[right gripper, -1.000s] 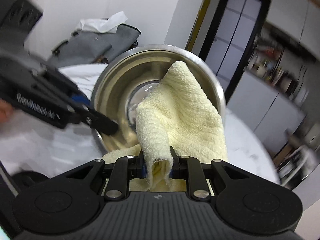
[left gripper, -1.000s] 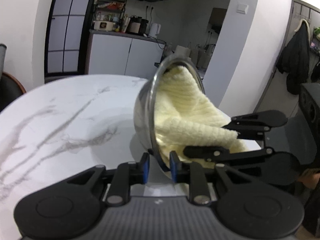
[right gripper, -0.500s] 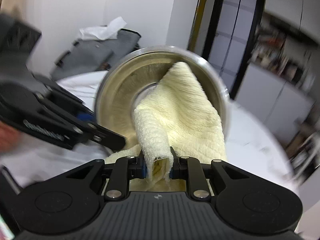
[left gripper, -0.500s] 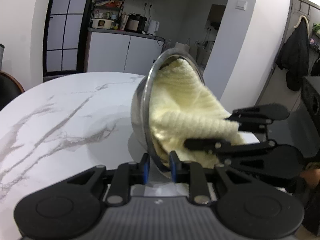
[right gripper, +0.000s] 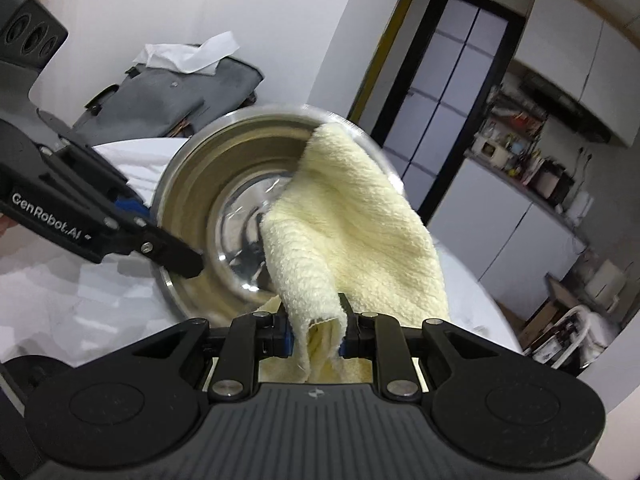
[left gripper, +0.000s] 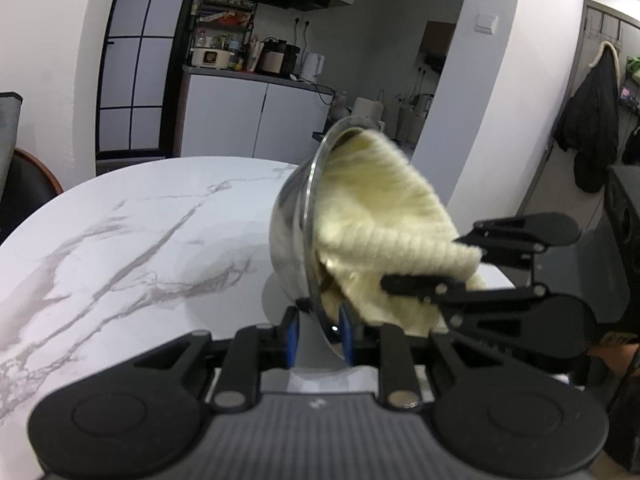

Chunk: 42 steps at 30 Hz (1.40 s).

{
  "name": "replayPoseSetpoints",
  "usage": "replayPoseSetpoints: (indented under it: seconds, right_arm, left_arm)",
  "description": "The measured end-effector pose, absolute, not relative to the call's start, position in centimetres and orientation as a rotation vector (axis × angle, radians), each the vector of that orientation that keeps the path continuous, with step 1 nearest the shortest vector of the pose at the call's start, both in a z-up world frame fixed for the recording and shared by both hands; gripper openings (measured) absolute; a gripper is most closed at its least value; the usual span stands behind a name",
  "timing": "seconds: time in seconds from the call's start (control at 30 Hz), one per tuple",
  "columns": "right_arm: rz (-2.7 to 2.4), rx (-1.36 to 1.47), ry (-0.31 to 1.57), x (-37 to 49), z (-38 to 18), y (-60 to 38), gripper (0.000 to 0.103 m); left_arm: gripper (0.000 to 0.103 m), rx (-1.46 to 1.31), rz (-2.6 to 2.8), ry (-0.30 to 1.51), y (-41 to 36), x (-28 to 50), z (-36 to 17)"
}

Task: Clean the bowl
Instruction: 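Wipe the towel around the bowl interior with the right gripper while the left gripper holds the bowl, then keep wiping the bowl interior with the towel in the right gripper while the left gripper holds the bowl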

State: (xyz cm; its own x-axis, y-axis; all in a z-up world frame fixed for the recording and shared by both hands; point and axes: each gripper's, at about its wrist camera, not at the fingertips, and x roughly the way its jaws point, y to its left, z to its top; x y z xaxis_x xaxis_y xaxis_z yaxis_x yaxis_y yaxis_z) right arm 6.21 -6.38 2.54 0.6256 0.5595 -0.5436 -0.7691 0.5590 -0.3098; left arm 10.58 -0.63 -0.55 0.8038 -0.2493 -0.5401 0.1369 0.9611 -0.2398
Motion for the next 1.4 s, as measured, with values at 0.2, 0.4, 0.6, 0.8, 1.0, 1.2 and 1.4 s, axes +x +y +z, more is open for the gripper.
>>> replayPoseSetpoints:
  seconds: [0.2, 0.4, 0.6, 0.8, 1.0, 1.2, 1.4]
  right_arm:
    - [0.898, -0.477, 0.484, 6.2, 2.6, -6.6, 0.021]
    - [0.939, -0.407, 0.524, 6.5, 2.6, -7.0, 0.021]
    - [0.841, -0.474, 0.449, 6.2, 2.8, -7.2, 0.021]
    - [0.797, -0.486, 0.363, 6.1, 3.6, -7.6, 0.021]
    - [0.783, -0.540, 0.336, 5.9, 3.4, -7.0, 0.021]
    - [0.820, -0.539, 0.419, 6.3, 2.6, -6.6, 0.021]
    - [0.921, -0.449, 0.513, 6.1, 2.7, -6.5, 0.022]
  left_arm:
    - [0.026, -0.176, -0.208, 0.630, -1.4, 11.1, -1.5]
    - [0.026, -0.178, -0.222, 0.628, -1.4, 11.1, -1.5]
    - [0.026, -0.172, -0.243, 0.627, -1.1, 10.8, -1.2]
    - [0.026, -0.114, -0.277, 0.631, -1.5, 10.2, -1.0]
    - [0.026, -0.130, -0.290, 0.625, -1.2, 10.2, -1.0]
    - [0.027, -0.141, -0.267, 0.617, -1.6, 10.7, -1.0]
    - [0.030, -0.117, -0.248, 0.640, -2.5, 11.1, -1.7]
